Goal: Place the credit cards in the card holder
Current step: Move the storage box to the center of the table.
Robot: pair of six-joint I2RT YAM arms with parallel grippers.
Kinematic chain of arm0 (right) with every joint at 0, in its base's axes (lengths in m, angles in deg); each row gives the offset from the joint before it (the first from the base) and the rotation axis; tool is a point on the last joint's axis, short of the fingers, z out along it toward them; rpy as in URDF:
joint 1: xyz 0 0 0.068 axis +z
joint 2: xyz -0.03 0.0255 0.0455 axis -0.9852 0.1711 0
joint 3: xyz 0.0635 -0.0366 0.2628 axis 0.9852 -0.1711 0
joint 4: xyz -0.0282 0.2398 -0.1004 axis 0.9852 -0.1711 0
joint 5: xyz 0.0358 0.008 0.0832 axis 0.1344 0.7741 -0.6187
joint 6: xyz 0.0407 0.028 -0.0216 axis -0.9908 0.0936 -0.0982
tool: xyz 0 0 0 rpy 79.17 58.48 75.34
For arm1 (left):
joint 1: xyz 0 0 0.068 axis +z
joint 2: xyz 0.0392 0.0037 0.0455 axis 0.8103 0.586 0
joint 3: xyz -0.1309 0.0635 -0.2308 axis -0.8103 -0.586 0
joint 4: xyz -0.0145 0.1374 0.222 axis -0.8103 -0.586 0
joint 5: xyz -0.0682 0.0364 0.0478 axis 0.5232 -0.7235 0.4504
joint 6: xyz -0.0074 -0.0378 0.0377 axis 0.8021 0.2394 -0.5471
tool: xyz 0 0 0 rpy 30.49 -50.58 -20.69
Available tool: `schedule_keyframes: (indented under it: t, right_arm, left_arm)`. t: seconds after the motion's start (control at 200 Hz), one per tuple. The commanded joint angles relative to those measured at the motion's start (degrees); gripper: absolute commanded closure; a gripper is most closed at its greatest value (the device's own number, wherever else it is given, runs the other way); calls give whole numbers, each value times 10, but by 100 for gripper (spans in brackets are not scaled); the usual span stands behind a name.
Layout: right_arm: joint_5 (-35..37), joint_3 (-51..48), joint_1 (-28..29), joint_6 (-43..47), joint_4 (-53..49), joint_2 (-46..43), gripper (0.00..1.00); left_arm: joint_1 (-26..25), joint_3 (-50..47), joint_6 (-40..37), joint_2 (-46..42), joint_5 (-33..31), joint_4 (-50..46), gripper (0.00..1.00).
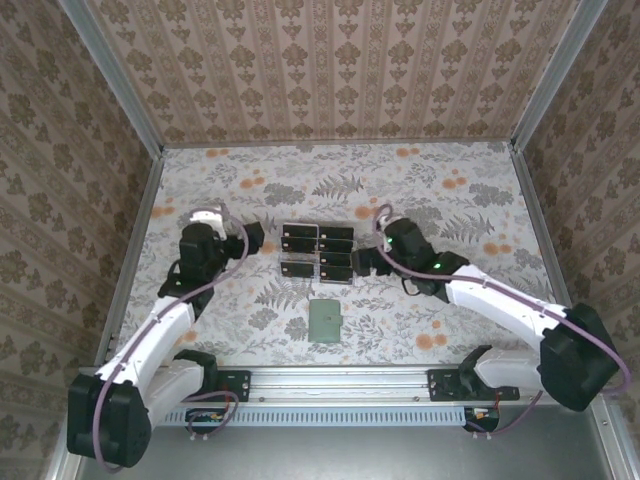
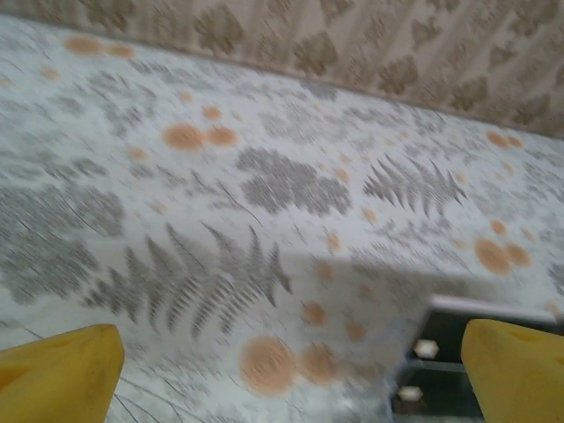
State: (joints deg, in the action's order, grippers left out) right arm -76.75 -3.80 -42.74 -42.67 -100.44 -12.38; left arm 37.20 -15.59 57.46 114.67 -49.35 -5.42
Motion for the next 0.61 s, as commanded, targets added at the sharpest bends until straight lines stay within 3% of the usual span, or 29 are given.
schedule_keyframes:
  t: [0.0,0.145,0.6]
  right_arm:
    - [77,19,51,-44,-19,46,0]
    - [125,16,88,-71,3,97,0]
    - [173,21,87,-83,50,179,0]
  left_arm:
    - [-35,-34,58,2,21,25,0]
    - [-64,-48,71,50,32,88,0]
    - [-70,3,117,240,89,232,0]
